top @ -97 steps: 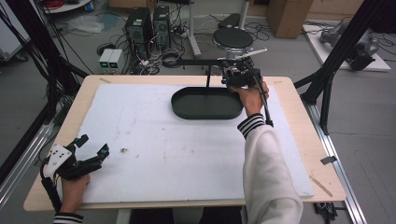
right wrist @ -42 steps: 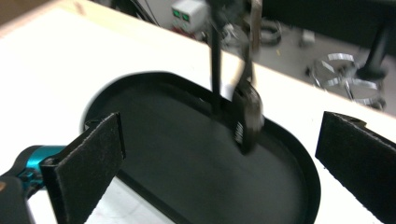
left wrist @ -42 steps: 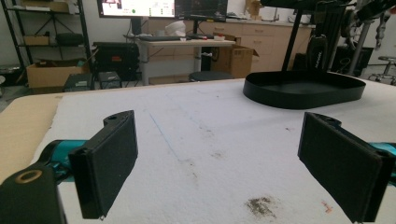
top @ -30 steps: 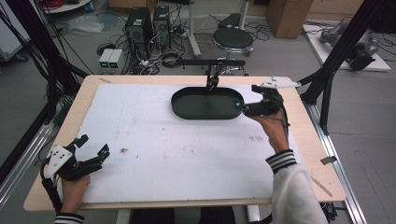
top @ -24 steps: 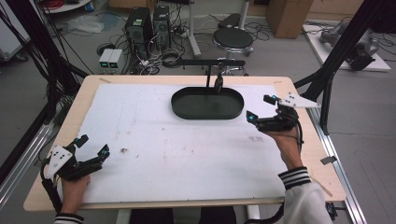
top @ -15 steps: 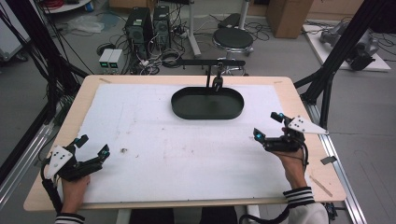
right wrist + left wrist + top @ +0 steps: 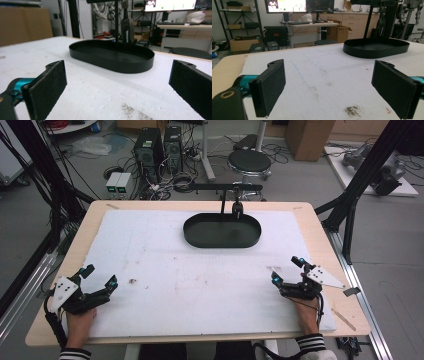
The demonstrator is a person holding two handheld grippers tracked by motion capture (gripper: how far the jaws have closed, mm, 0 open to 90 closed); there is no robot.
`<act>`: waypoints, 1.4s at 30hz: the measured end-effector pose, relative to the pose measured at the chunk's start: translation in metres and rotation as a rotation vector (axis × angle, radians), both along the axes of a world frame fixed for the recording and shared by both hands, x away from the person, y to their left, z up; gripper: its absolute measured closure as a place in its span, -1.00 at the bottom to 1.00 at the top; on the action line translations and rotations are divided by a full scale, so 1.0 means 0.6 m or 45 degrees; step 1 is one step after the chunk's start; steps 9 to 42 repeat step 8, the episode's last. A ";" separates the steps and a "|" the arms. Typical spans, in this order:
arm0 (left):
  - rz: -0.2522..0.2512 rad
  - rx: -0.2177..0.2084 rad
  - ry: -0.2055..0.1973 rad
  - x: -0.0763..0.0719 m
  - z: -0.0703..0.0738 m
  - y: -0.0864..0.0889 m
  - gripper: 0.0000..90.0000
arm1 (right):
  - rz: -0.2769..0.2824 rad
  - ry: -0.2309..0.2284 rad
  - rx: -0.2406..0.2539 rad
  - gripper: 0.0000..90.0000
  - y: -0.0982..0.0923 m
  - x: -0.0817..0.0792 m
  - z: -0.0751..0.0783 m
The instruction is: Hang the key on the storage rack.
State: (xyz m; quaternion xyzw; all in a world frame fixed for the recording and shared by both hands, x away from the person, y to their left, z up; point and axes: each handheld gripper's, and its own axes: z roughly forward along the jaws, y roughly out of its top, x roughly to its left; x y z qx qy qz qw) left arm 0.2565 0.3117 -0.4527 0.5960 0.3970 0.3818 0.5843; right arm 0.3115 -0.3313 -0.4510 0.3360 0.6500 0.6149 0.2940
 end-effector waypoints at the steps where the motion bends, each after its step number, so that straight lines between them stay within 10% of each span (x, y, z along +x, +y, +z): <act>1: 0.001 0.000 -0.003 0.000 0.000 0.000 -0.72 | -0.022 -0.018 -0.015 -0.99 0.003 -0.004 0.000; 42: -0.001 -0.002 -0.011 -0.001 0.000 0.000 -0.72 | -0.038 -0.060 -0.016 -0.99 0.003 -0.009 -0.002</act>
